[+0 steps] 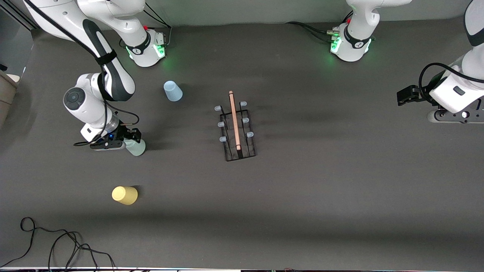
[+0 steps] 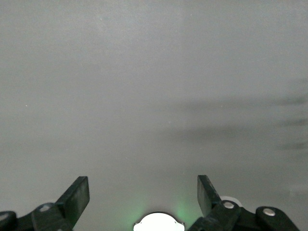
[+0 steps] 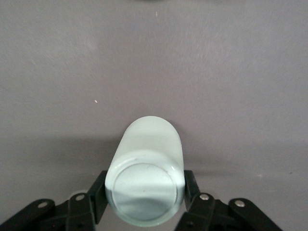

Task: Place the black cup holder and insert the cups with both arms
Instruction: 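Grasp the pale green cup with the right gripper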

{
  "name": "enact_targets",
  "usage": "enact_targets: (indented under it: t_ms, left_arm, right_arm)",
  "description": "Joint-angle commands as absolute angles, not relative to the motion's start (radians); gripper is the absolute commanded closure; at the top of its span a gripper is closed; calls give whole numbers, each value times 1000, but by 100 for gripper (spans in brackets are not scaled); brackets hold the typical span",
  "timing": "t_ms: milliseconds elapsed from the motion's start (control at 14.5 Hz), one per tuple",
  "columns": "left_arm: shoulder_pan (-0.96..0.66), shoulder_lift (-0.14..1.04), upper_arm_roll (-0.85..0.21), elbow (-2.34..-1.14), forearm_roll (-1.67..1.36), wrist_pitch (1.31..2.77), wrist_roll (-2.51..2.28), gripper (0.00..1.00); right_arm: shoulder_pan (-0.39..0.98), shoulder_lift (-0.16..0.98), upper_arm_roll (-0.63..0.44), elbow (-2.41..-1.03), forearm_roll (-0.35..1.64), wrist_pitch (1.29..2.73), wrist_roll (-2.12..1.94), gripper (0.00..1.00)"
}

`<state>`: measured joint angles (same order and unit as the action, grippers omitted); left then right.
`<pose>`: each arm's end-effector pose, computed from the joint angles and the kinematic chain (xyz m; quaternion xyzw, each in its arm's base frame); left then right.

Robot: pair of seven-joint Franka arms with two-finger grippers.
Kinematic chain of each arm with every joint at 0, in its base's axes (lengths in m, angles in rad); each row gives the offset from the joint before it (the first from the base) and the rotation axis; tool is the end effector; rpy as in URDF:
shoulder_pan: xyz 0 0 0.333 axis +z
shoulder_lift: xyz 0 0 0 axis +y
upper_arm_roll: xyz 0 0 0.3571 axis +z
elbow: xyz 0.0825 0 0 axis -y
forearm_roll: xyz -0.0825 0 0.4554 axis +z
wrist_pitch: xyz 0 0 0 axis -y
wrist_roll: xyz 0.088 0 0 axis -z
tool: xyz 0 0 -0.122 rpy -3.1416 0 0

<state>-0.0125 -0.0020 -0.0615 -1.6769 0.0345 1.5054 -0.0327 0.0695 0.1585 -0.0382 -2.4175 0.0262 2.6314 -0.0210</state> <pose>0.6081 -0.0407 0.5900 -0.9960 0.0209 0.0836 0.0218 0.5459 0.0162 0.2155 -0.9995 -0.0152 -0.0278 0.0038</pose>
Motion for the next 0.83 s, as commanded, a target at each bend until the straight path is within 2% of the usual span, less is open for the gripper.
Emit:
enact_targets:
  t_ms: [0,138,275,551,757]
  left_arm:
    - [-9,-20,-64,-1684,43,1508,-15,0]
    - [-9,-21,-64,-1684,43,1505,-14,0]
    - [-9,-21,-64,-1684,43,1505,-14,0]
    - [-9,-21,-64,-1684,41,1503,-12,0]
    - [-8,-21,-63,-1684,41,1503,-12,0]
  right_arm:
    - [83,23,-37,-2294,43,2345,-5,68]
    - [87,12,-35,-2119,43,2092,-2,68]
    - [136,9,-34,-2005,43,1923,78,68]
    - [355,-46,-34,-1991,43,1856,398,68]
    - [562,-35,-35,-1988,43,1885,673,68]
